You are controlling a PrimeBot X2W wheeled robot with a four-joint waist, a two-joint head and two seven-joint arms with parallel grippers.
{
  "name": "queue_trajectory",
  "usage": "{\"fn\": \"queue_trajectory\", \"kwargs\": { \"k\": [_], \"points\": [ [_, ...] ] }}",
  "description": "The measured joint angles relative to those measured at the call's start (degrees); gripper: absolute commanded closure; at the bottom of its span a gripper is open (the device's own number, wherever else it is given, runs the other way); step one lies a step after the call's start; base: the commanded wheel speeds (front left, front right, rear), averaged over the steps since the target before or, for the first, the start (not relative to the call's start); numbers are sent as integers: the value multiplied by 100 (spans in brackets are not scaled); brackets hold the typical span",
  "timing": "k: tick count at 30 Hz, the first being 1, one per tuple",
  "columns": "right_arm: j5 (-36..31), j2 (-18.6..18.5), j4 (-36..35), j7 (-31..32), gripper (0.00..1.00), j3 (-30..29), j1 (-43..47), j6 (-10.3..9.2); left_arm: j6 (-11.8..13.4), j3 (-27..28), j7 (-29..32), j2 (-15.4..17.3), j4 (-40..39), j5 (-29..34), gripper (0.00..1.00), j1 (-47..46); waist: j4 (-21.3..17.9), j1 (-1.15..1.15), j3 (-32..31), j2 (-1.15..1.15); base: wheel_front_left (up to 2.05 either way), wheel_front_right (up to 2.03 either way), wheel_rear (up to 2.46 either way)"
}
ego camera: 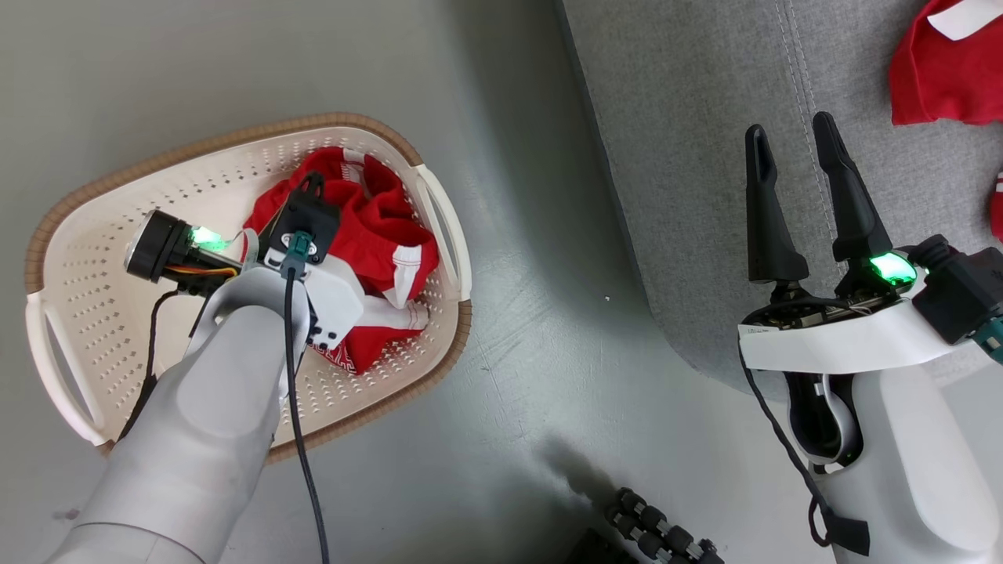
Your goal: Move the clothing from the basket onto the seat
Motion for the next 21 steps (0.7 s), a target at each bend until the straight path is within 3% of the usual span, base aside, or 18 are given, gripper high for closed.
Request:
{"fn": "queue_trajectory", "kwargs": {
  "k": [5,10,12,16,21],
  "points": [
    [-104,-1,58,-8,0,-34,-46,0,73,180,-62,-103,-277,-221,97,1,99,0,-126,0,0,0,0],
    [-277,-3,130,-9,0,-108,-121,0,140,311,-69,-185,-576,-357,63,15,214,0,-280,0,0,0,0],
    [-311,-4,163,-13,0,-148,-121,0,140,360,-69,-240,-702,-442,56,37,265,0,-348,0,0,0,0],
    [-390,-7,193,-14,0,-186,-121,0,143,431,-92,-268,-1034,-538,0,151,379,0,-496,0,0,0,0],
    [-598,-10,199,-14,0,-240,-122,0,222,561,-93,-265,-1621,-609,0,267,527,0,-686,0,0,0,0]
  ]
}}
